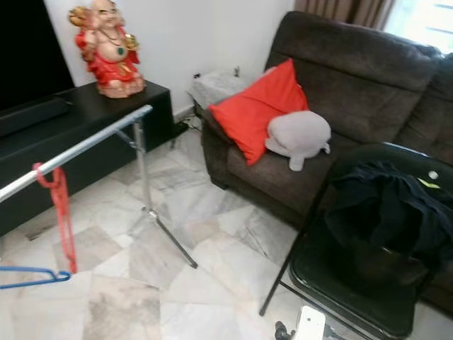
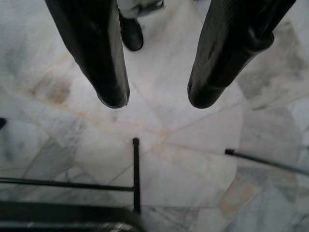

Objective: Hang hanger

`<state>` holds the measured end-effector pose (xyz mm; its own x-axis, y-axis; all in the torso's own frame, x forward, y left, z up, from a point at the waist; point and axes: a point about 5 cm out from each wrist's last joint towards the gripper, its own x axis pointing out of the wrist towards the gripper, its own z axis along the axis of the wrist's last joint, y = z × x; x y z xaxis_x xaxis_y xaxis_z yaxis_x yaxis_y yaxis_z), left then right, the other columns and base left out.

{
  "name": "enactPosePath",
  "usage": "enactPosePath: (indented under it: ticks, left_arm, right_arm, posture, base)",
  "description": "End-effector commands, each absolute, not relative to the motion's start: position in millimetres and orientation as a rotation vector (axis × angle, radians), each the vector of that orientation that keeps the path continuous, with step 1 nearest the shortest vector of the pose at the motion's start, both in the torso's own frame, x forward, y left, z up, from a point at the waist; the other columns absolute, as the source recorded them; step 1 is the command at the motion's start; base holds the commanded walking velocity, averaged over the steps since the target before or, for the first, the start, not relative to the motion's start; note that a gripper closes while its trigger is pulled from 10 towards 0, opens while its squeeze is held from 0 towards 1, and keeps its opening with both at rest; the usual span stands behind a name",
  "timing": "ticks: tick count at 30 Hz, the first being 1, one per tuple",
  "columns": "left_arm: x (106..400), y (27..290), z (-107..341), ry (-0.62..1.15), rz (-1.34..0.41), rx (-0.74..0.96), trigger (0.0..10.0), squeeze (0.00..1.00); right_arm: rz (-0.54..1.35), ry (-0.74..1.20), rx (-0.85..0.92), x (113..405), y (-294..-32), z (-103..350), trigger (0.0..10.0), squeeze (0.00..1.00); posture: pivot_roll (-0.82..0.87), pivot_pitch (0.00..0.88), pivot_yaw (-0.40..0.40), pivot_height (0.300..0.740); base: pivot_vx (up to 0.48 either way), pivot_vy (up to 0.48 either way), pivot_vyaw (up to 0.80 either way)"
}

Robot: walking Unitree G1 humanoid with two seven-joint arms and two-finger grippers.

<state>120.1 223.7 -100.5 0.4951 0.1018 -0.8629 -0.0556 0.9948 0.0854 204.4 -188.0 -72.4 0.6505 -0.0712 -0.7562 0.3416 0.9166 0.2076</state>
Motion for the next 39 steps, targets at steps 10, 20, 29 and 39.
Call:
enactPosePath:
  ticks: [10,20,29,39]
  left_arm:
    - [113.3,224.4,-102.5,1.075,0.083,0.056,10.0,0.00]
    - [115.4,222.4,-102.5,1.072,0.091,0.046,10.0,0.00]
    - [115.2,221.9,-102.7,1.075,0.094,0.038,10.0,0.00]
    - [114.2,223.5,-102.6,1.070,0.109,0.024,10.0,0.00]
  right_arm:
    - [-0.258,0.821,0.372,204.8,-187.1,-72.1,10.0,0.00]
    - [-0.262,0.815,0.368,207.8,-190.3,-70.1,10.0,0.00]
    - [-0.258,0.811,0.365,208.5,-191.0,-69.5,10.0,0.00]
    - [-0.258,0.811,0.367,207.7,-189.2,-70.1,10.0,0.00]
  posture:
    - [0.12,0.000,-0.006,0.740]
    - [0.12,0.000,-0.017,0.740]
    - [0.11,0.000,-0.013,0.740]
    - [0.11,0.000,-0.007,0.740]
  base:
    - [0.000,0.000,-0.67]
    - [0.000,0.000,-0.67]
    - [0.000,0.000,-0.67]
    - [0.000,0.000,-0.67]
